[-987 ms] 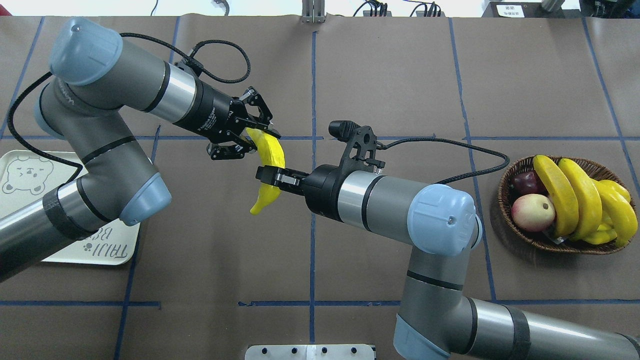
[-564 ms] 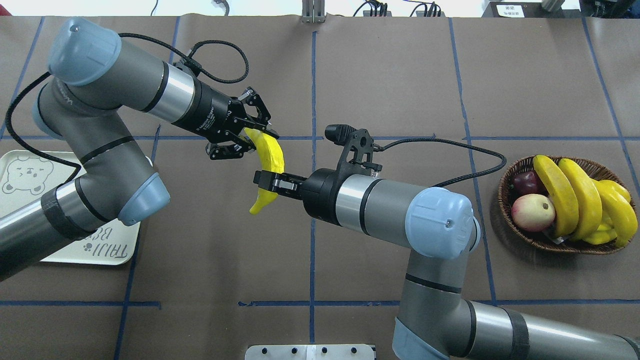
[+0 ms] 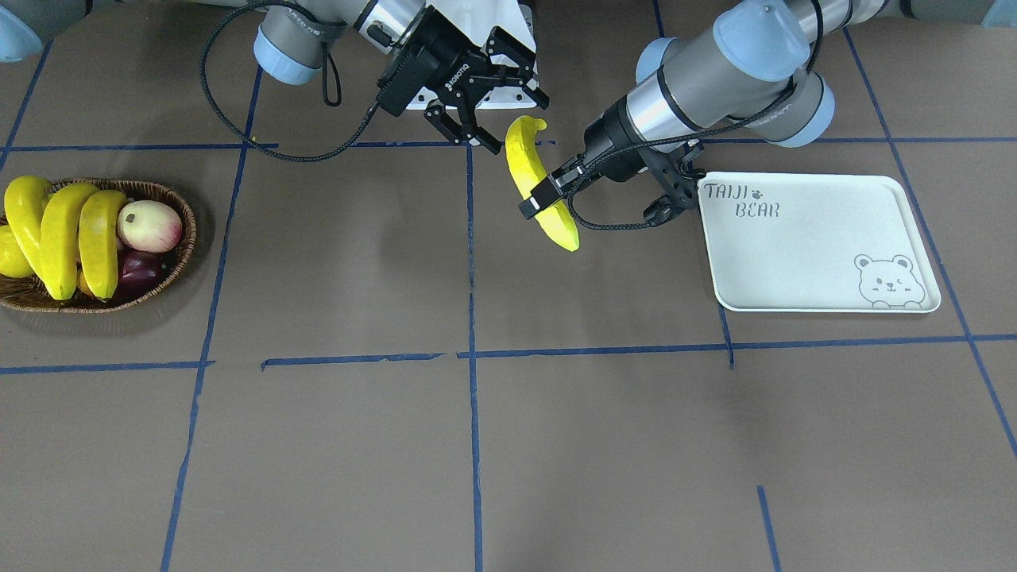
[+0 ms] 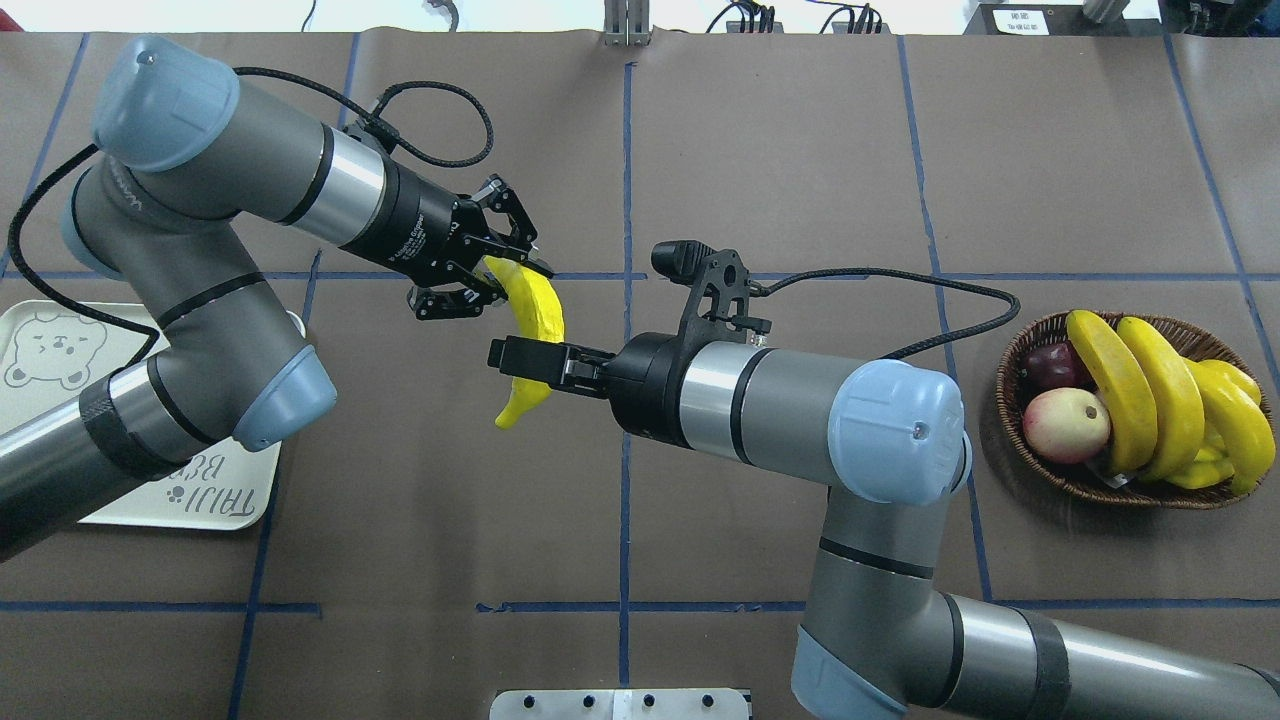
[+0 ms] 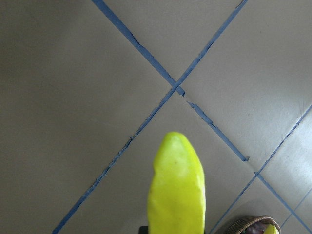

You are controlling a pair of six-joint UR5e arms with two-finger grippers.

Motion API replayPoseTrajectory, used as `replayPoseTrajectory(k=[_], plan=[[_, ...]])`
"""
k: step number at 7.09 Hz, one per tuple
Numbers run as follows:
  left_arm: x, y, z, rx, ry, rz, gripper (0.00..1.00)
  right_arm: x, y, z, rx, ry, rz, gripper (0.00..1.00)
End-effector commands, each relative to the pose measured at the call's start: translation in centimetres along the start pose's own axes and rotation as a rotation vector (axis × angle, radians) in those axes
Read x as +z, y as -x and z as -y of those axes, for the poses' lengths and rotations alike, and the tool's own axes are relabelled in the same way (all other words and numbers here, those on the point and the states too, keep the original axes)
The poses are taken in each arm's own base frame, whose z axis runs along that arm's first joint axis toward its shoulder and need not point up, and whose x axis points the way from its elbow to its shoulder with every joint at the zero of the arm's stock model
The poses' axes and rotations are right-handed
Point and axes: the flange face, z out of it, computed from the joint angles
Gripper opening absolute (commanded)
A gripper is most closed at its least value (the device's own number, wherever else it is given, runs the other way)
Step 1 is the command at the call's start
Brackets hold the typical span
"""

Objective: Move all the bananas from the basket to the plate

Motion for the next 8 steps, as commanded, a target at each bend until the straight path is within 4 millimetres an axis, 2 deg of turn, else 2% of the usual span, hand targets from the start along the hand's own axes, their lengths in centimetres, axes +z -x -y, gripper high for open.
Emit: replayPoseTrajectory(k=[1, 2, 3, 4, 5, 6, 7, 8], plan=[[-0.3, 1.6, 1.7, -0.013, -0.024, 0.016, 0.0, -3.8, -2.2, 1.6, -0.001, 0.057, -0.042, 1.0], [-1.3, 3.1, 3.9, -0.006, -0.057, 0.03, 0.0, -6.3, -3.2, 3.8, 0.016, 0.114, -0.145, 1.0], [-2.7, 6.1, 6.8, 0.021, -0.09, 0.06, 0.0, -7.5, -3.8, 5.9, 0.045, 0.136, -0.279, 1.0], [-4.2, 9.1, 9.5, 0.051, -0.127, 0.089, 0.0, -8.2, -5.9, 7.8, 0.066, 0.141, -0.412, 1.0], [-5.5, 13.8, 12.4, 0.058, -0.161, 0.141, 0.0, -9.4, -9.4, 8.6, 0.033, 0.168, -0.49, 1.0], [-7.6, 18.0, 15.3, 0.083, -0.2, 0.186, 0.0, -11.7, -13.8, 10.6, -0.01, 0.205, -0.594, 1.0], [-10.0, 22.4, 17.9, 0.105, -0.235, 0.231, 0.0, -14.2, -17.1, 12.7, -0.061, 0.246, -0.693, 1.0], [-12.6, 26.7, 20.1, 0.126, -0.265, 0.277, 0.0, -17.2, -20.2, 13.8, -0.114, 0.286, -0.76, 1.0]])
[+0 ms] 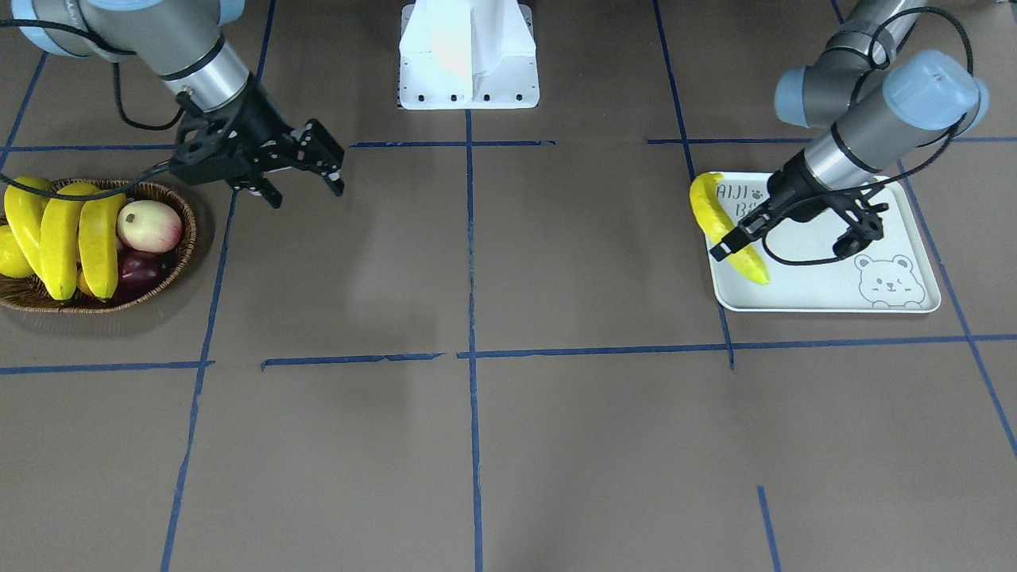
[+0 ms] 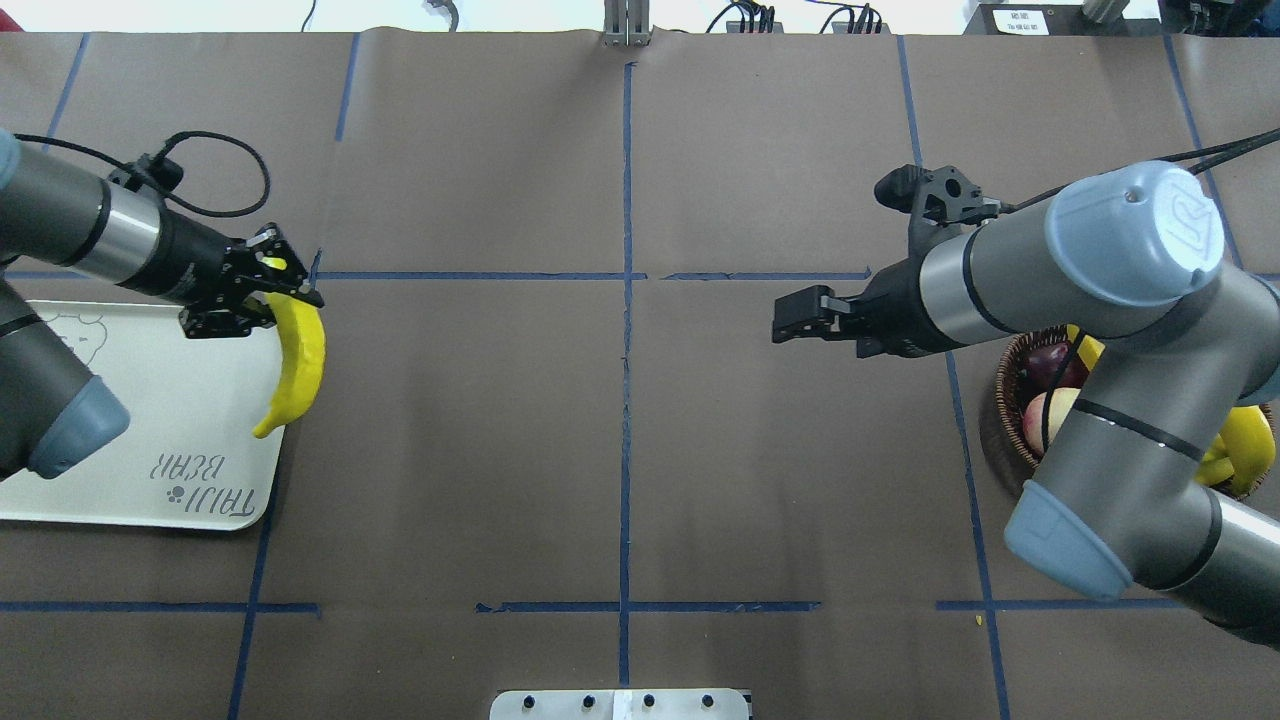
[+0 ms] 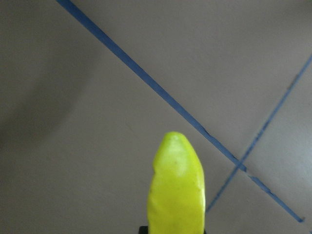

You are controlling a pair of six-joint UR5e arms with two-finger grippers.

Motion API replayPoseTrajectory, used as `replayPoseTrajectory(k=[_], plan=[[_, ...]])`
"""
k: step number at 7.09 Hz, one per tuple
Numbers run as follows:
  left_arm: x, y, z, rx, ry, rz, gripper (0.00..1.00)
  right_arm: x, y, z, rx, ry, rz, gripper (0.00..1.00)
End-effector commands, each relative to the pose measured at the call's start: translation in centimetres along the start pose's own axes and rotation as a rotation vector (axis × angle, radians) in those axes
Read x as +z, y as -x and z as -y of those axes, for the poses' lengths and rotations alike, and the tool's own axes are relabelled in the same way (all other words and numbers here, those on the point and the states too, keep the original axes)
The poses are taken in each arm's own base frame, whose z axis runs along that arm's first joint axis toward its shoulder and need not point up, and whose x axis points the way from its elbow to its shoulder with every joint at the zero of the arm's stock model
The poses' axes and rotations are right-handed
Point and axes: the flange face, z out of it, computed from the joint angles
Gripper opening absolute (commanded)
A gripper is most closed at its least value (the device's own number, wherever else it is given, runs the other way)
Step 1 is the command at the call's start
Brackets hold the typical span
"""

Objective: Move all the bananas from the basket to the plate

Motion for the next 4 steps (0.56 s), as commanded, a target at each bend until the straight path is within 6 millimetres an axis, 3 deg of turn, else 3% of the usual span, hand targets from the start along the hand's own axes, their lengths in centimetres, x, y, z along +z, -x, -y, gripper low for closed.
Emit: replayPoseTrajectory(k=[1, 3, 4], plan=[[-2.8, 9.8, 4.7, 0.039, -0.072, 0.084, 0.0, -1.6, -10.1, 1.2, -0.129, 0.041, -0.144, 1.0], [-4.0, 16.5, 9.6, 0.085, -0.116, 0.152, 0.0, -4.4, -17.2, 2.3, -0.191, 0.074, -0.161, 1.0], [-3.0, 19.6, 11.4, 0.111, -0.113, 0.199, 0.0, -4.7, -18.0, 2.4, -0.209, 0.072, -0.168, 1.0]])
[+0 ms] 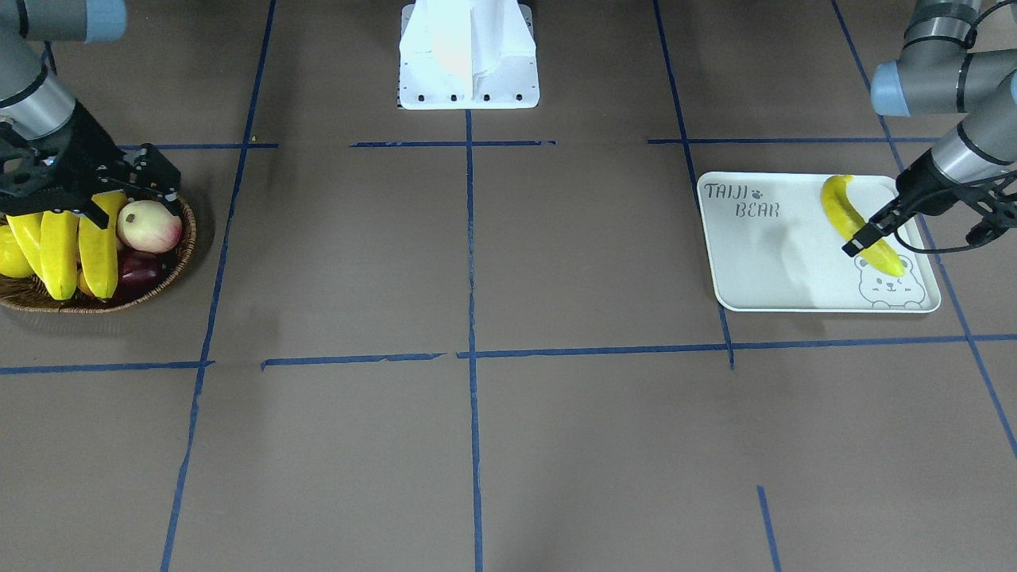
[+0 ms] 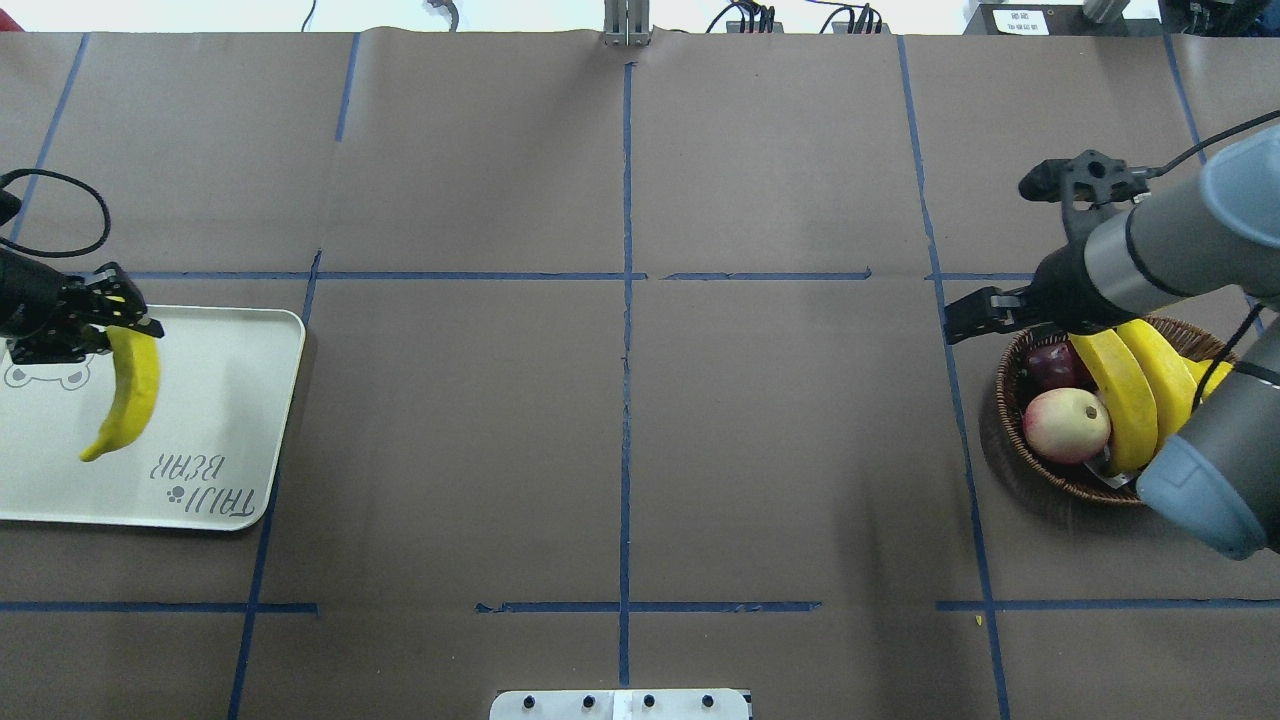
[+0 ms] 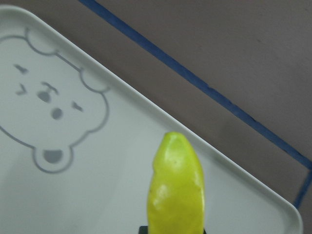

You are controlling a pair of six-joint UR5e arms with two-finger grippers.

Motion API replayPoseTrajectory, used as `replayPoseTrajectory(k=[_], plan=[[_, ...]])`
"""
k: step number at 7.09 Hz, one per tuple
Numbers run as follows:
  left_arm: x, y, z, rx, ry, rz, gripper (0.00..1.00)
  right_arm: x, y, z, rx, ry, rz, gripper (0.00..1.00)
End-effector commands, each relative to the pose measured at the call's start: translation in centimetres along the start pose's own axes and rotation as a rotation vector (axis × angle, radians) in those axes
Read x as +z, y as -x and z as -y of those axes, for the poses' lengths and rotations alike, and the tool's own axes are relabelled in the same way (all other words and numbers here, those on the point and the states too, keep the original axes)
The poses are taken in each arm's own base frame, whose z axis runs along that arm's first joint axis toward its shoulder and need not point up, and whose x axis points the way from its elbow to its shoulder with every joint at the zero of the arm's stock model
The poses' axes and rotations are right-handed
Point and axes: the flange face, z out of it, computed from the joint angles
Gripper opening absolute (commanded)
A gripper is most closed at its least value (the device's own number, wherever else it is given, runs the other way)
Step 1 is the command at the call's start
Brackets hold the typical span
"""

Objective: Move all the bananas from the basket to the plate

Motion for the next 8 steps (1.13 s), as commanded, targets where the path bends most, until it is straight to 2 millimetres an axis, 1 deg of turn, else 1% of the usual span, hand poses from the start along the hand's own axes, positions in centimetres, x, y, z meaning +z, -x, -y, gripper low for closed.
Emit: replayPoseTrajectory(k=[1, 2, 3, 4, 5, 7, 8], plan=[[2.4, 6.4, 3.8, 0.039, -0.018, 0.059, 0.02, -0.6, -2.5, -0.3, -0.021, 0.003, -0.012, 1.0], [2.7, 7.5, 4.6, 0.019, -0.021, 0.07, 0.03, -0.7, -2.5, -0.3, -0.022, 0.002, -0.012, 1.0], [2.6, 7.7, 4.8, 0.012, -0.025, 0.069, 0.16, -0.7, -2.6, -0.3, -0.02, 0.002, -0.013, 1.0], [2.5, 6.9, 5.0, 0.018, -0.028, 0.061, 0.35, -0.7, -2.6, -0.3, -0.02, 0.002, -0.013, 1.0], [2.6, 6.8, 5.1, 0.031, -0.029, 0.061, 0.99, -0.7, -2.5, -0.3, -0.022, 0.0, -0.011, 1.0], [2.0, 5.8, 4.9, 0.052, -0.028, 0.033, 1.0, -0.8, -2.7, -0.2, -0.017, -0.001, -0.012, 1.0], [0.8, 4.1, 4.4, 0.064, 0.006, -0.007, 1.0, -0.9, -3.0, -0.1, -0.011, -0.002, -0.015, 1.0]])
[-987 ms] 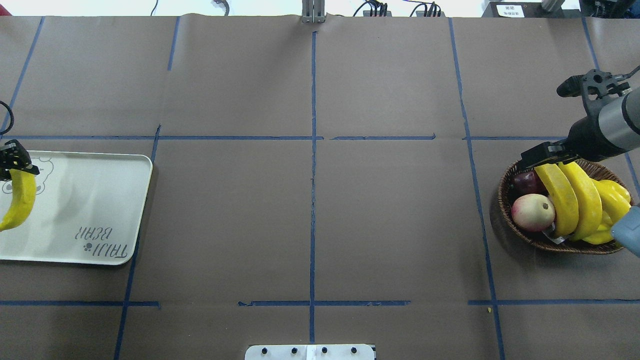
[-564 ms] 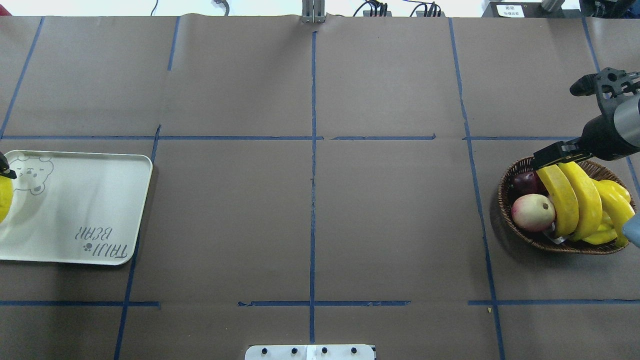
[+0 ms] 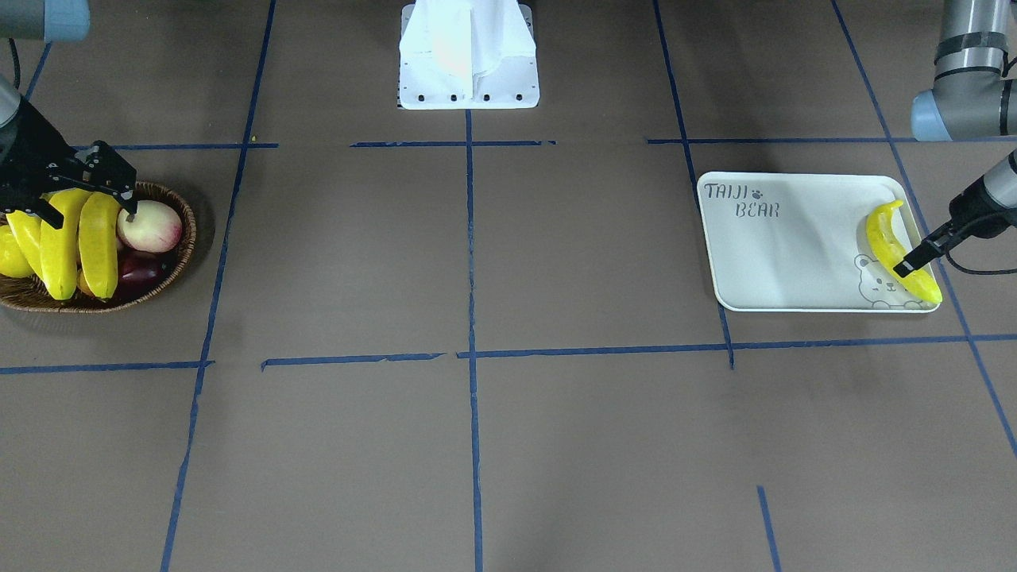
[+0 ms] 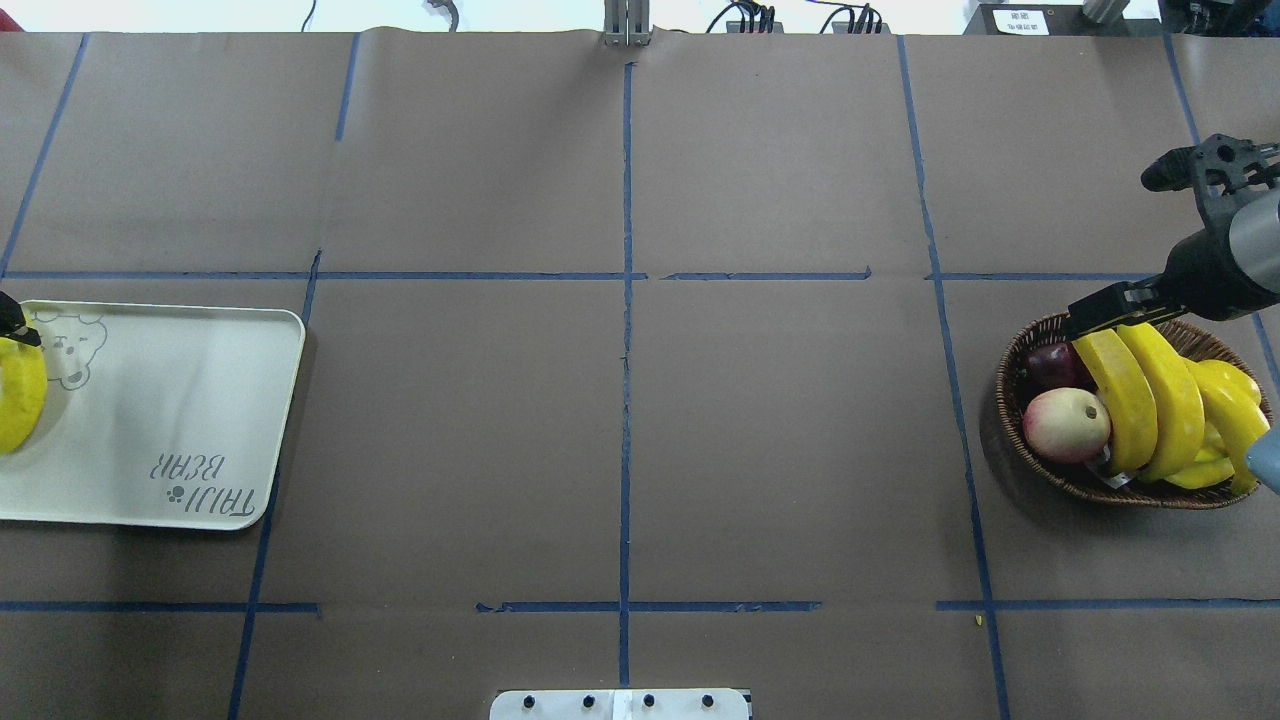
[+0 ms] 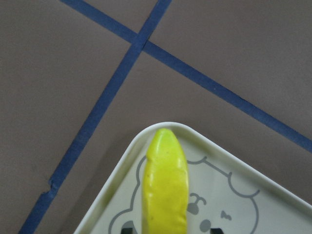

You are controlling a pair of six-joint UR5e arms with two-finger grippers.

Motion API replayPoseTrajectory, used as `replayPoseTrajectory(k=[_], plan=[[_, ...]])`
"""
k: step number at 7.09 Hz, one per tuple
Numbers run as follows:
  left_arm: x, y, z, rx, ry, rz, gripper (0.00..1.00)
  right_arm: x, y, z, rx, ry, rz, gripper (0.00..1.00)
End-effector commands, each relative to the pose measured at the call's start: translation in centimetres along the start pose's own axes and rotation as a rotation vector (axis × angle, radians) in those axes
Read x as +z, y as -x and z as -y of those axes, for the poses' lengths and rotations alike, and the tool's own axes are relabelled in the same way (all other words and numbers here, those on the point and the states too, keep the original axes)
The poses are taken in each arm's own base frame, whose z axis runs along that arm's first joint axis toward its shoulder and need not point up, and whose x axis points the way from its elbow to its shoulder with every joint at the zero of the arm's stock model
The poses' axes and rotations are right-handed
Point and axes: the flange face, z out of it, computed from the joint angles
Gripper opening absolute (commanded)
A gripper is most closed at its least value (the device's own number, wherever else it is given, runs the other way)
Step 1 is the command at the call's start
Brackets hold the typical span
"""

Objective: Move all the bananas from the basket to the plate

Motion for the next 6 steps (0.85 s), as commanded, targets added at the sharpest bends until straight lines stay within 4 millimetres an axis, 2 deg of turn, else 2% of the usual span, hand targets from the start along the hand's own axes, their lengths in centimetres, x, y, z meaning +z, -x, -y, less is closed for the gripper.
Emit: replayPoseTrajectory(k=[1, 3, 4, 6], plan=[[-4.2, -4.7, -0.2, 0.045, 0.032, -0.121, 1.0, -0.2, -1.3, -0.4, 0.012, 0.002, -0.012, 1.0], [-9.0, -11.1, -2.6, 0.099, -0.006, -0.226, 1.0, -0.2, -6.6, -3.0, -0.079, 0.023, -0.071, 1.0], [-9.8, -12.7, -2.9, 0.065, -0.006, -0.248, 1.0, 0.5, -8.9, -5.3, -0.068, 0.032, -0.118, 1.0], [-8.9, -13.5, -3.6, 0.069, 0.016, -0.242, 1.0, 1.3, -12.4, -9.3, -0.091, -0.008, -0.11, 1.0]])
